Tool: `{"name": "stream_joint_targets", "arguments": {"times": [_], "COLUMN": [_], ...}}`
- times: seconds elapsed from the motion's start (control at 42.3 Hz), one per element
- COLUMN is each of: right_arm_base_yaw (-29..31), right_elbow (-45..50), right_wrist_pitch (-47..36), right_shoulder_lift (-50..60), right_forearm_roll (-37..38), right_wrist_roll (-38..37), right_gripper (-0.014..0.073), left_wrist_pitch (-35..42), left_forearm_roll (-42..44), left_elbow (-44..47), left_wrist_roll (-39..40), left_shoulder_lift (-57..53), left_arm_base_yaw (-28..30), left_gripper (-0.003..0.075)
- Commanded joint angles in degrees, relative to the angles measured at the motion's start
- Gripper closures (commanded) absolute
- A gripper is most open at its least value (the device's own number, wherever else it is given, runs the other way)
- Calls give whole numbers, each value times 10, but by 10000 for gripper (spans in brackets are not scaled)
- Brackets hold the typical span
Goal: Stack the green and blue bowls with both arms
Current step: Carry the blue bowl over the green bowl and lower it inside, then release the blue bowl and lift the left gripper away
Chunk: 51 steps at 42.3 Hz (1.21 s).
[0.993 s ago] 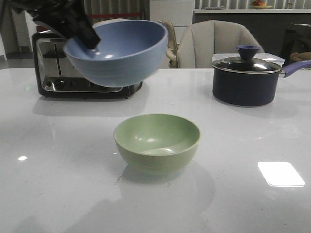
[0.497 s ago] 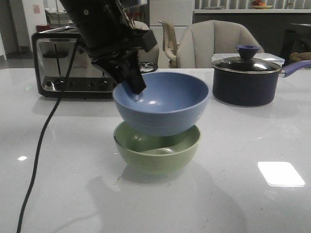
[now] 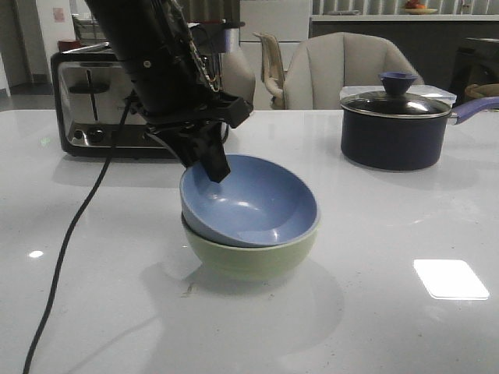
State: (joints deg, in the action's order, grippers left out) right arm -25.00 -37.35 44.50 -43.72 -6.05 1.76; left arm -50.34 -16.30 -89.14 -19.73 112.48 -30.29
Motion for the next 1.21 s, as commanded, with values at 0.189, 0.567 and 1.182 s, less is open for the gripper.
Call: {"name": "stream_joint_targets", "arguments": {"times": [0.189, 0.567, 1.182], "right_arm_base_yaw": [3, 3, 3], "right_elbow": [-15, -15, -15], "right_wrist_pitch": [-31, -31, -31], "right_shoulder_lift": [4, 4, 4], "right_forearm_roll": [2, 2, 2], "right_wrist_roll": [-3, -3, -3], "right_gripper": [150, 150, 150], "left_wrist_pitch": [-14, -95, -113], "left_forearm_roll": [-10, -8, 90], "left_elbow": [-32, -61, 209], "left_wrist_roll": [1, 3, 113], "left_shoulder_lift": [-38, -195, -521], "left_arm_base_yaw": [0, 2, 2], "left_gripper": [253, 266, 355]}}
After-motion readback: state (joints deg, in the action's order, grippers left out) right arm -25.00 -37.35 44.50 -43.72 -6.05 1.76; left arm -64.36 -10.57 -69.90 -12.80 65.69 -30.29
